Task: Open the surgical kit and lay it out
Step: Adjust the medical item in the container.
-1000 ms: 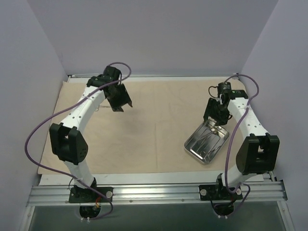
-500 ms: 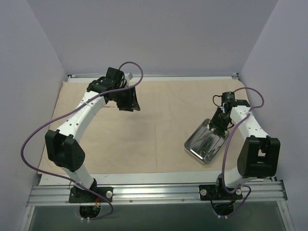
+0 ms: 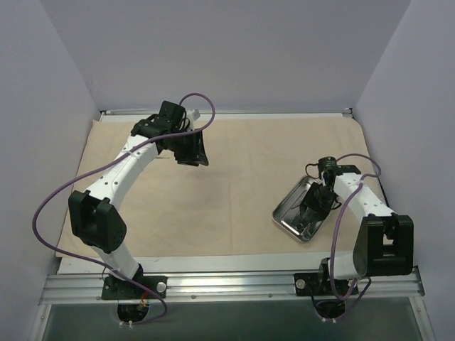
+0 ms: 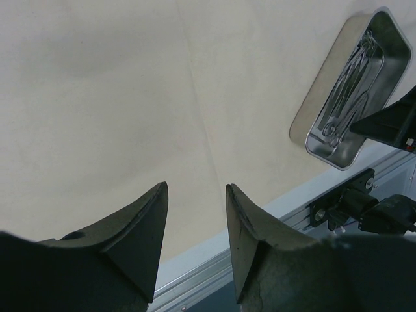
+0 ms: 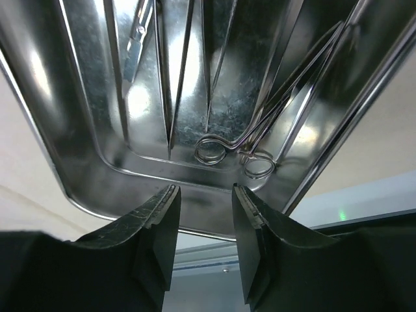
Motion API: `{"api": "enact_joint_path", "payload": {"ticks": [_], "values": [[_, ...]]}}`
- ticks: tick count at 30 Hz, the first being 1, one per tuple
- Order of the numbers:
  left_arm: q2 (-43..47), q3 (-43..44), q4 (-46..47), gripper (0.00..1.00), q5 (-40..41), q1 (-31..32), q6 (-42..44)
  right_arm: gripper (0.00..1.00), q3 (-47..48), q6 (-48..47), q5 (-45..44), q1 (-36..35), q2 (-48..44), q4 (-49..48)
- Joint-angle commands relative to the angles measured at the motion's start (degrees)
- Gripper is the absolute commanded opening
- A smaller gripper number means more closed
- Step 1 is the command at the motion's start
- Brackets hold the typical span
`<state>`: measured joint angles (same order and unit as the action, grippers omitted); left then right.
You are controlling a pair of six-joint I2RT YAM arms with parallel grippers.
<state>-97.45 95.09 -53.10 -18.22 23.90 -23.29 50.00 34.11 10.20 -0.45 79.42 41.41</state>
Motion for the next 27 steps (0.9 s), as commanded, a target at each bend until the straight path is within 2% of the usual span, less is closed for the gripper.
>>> {"api": "enact_joint_path", "payload": {"ticks": [1,10,22,27], "values": [[-0.46,1.94,1.42,0.49,-0.42,-0.26,0.79,0.37,-2.7,1.49,0.61,-0.78,-0.75,1.22],[-1.43,0.89,1.34,0.49,-0.5,-1.14,0.35,0.34,-8.07,2.19,0.44,-1.66,2.75,-4.49],[-2.13,0.45,0.89,0.49,-0.5,-2.01,-0.18,0.36,-11.06,2.72,-0.53,-2.8,9.87,-11.78],[-2.04,0.19,0.46,0.49,-0.06,-2.45,-0.18,0.32,-11.06,3.07,-2.54,-3.77,14.18,-15.12]]}}
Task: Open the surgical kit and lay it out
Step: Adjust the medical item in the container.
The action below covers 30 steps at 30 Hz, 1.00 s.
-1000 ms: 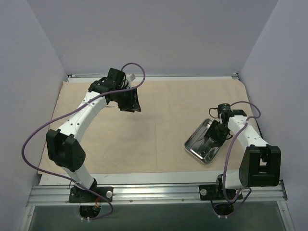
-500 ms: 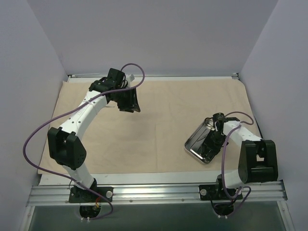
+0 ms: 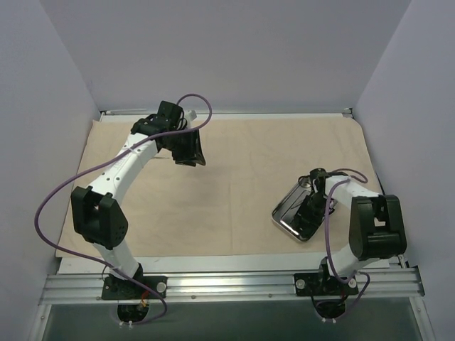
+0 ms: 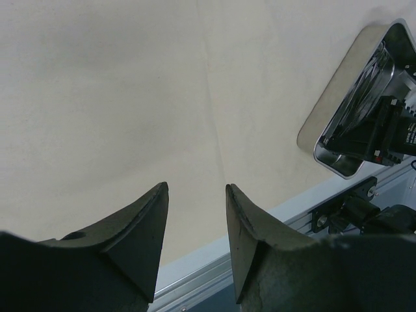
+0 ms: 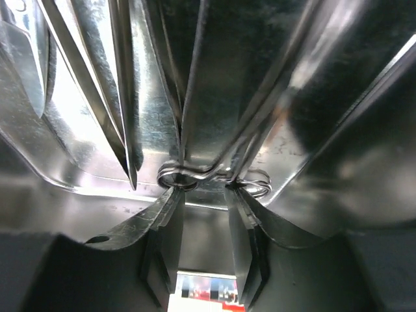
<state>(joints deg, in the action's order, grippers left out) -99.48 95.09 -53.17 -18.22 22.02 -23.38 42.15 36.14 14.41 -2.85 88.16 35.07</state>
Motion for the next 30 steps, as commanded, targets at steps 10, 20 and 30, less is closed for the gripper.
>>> {"api": "enact_joint_path", "payload": {"ticks": [10,20,30], "values": [[-0.1,0.71,0.87,0.49,0.11,-1.28,-0.88,0.02,7.06,-5.54,-13.26,-2.15,6.25,-4.14],[-0.62,1.15,1.84,0.49,-0.59,-1.19,-1.93,0.0,14.8,-7.49,-11.87,-2.07,1.05,4.03],[0.25,-0.87,2.98,0.49,-1.12,-1.19,-2.55,0.23,14.98,-7.57,-13.62,-1.98,-0.27,3.34]]}}
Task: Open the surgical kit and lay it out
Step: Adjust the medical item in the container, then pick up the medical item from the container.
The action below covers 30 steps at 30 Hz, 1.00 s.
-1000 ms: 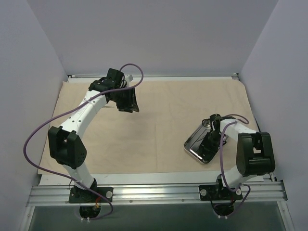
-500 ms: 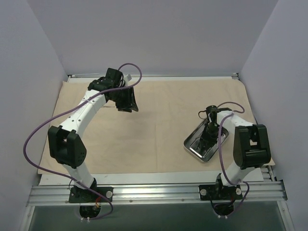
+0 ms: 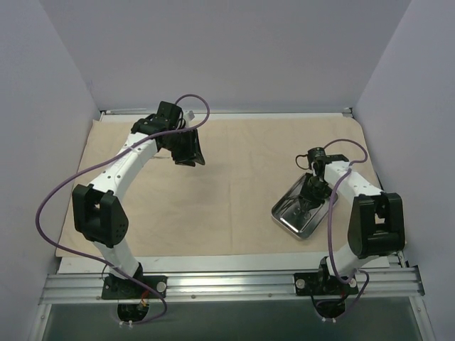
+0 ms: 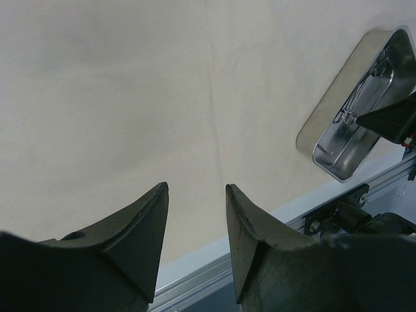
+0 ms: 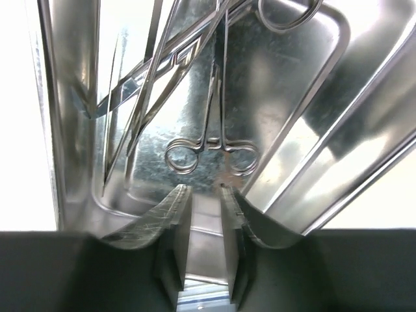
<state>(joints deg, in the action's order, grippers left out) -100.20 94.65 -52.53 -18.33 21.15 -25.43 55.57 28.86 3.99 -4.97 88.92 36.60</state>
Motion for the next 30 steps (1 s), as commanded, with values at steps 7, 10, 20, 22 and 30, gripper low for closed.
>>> {"api": "enact_joint_path", "payload": {"ticks": [7,10,20,22,30], "values": [[2.12,-0.96,1.3,0.49,-0.92,-0.32,0.11,0.3,3.67,-3.28,-7.15,0.84,5.73,-3.19],[2.56,-1.13,0.77,0.49,-0.31,-0.4,0.38,0.31,4.11,-3.81,-7.5,0.84,7.75,-4.87],[3.26,-1.84,0.41,0.49,0.13,-0.58,0.82,0.33,6.21,-5.48,-9.26,1.46,13.73,-8.38],[3.17,-1.66,0.41,0.49,0.05,-0.58,1.0,0.29,6.22,-5.48,-9.09,1.54,14.78,-8.47],[2.64,-0.52,0.59,0.49,-0.57,-0.58,1.17,0.06,3.41,-5.22,-8.74,1.54,10.85,-5.67]]}}
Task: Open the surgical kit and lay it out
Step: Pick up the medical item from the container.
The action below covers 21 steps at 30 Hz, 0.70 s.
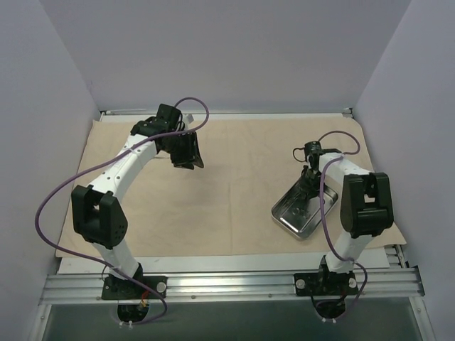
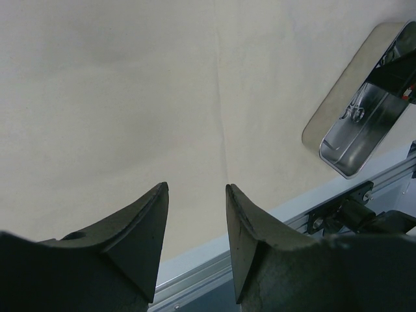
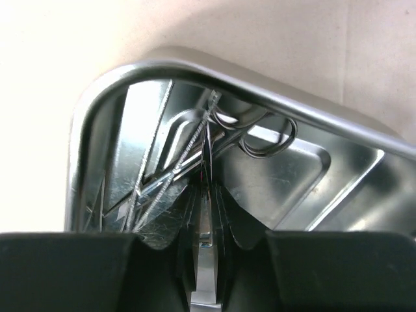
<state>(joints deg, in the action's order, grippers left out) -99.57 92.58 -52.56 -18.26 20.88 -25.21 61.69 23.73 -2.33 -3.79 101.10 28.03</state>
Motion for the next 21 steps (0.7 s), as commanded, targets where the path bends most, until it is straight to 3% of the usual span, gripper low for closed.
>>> {"api": "enact_joint_path", "payload": {"ticks": [1,8,12,16,21], "values": [[1.92,1.56,0.87,0.49,-0.81,-0.32,0.95,0.0,-2.54,-0.26,-2.51,0.45,-2.21,4.21],[2.1,1.56,3.59,0.49,-4.93,-0.41,1.39,0.0,2.9,-0.17,-1.11,0.37,-11.53,12.83],[3.41,-0.02,7.11,0.54,-6.7,0.47,0.95,0.0,6.5,0.7,3.89,0.36,-15.75,16.26],[3.6,0.85,13.33,0.59,-9.59,1.88,-1.15,0.0,11.77,3.42,11.69,0.1,-15.23,14.7],[0.0,6.38,18.62,0.63,-15.48,4.07,-7.12,0.0,24.93,8.61,18.93,-2.53,-8.92,11.26]]}}
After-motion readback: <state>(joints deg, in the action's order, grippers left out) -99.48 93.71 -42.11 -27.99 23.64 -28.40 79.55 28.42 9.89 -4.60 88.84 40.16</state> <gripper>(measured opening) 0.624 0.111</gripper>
